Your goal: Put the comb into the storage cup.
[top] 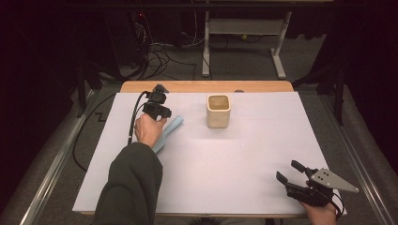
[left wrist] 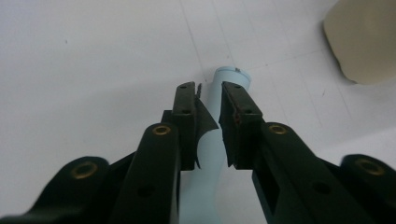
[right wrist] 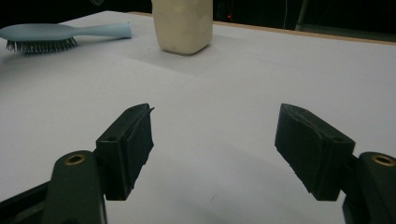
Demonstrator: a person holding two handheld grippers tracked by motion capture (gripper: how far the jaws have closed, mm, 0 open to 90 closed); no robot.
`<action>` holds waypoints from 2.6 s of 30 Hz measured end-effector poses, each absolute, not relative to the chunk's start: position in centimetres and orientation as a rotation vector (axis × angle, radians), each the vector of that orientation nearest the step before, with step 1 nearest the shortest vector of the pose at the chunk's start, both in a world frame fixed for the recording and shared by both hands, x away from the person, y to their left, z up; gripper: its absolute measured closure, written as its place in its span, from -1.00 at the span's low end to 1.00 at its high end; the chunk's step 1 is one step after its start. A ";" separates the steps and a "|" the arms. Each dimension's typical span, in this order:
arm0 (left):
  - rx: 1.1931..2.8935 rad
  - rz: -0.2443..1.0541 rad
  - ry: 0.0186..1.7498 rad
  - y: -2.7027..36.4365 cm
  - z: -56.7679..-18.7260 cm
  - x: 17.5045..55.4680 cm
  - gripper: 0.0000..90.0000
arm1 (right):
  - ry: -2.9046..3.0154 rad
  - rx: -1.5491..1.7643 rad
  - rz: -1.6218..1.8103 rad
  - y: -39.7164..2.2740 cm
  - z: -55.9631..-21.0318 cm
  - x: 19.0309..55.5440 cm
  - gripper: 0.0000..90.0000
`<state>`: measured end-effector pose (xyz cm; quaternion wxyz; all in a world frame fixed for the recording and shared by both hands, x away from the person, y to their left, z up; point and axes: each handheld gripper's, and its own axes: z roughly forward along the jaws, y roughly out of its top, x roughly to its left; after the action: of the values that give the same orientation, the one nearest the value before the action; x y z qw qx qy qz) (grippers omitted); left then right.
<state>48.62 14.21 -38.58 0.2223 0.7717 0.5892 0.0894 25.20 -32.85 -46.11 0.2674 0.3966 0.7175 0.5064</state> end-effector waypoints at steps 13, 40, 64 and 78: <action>2.161 0.205 1.715 13.8 -41.0 50.3 0.99 | 1.941 1.066 1.355 -32.8 -46.1 25.2 -0.36; 2.182 0.075 1.738 13.0 -42.8 51.0 0.99 | 1.944 1.058 1.336 -32.7 -46.2 25.2 -0.36; 2.243 0.060 1.603 10.7 -42.1 48.7 0.99 | 1.928 1.065 1.337 -33.0 -46.1 25.0 -0.34; 2.275 0.057 1.565 9.8 -42.4 47.8 0.99 | 1.910 1.067 1.351 -33.1 -46.0 24.9 -0.38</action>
<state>47.82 9.76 -42.42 0.1890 0.8089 0.5564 0.0204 24.90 -33.15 -46.00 0.2813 0.3981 0.7127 0.5044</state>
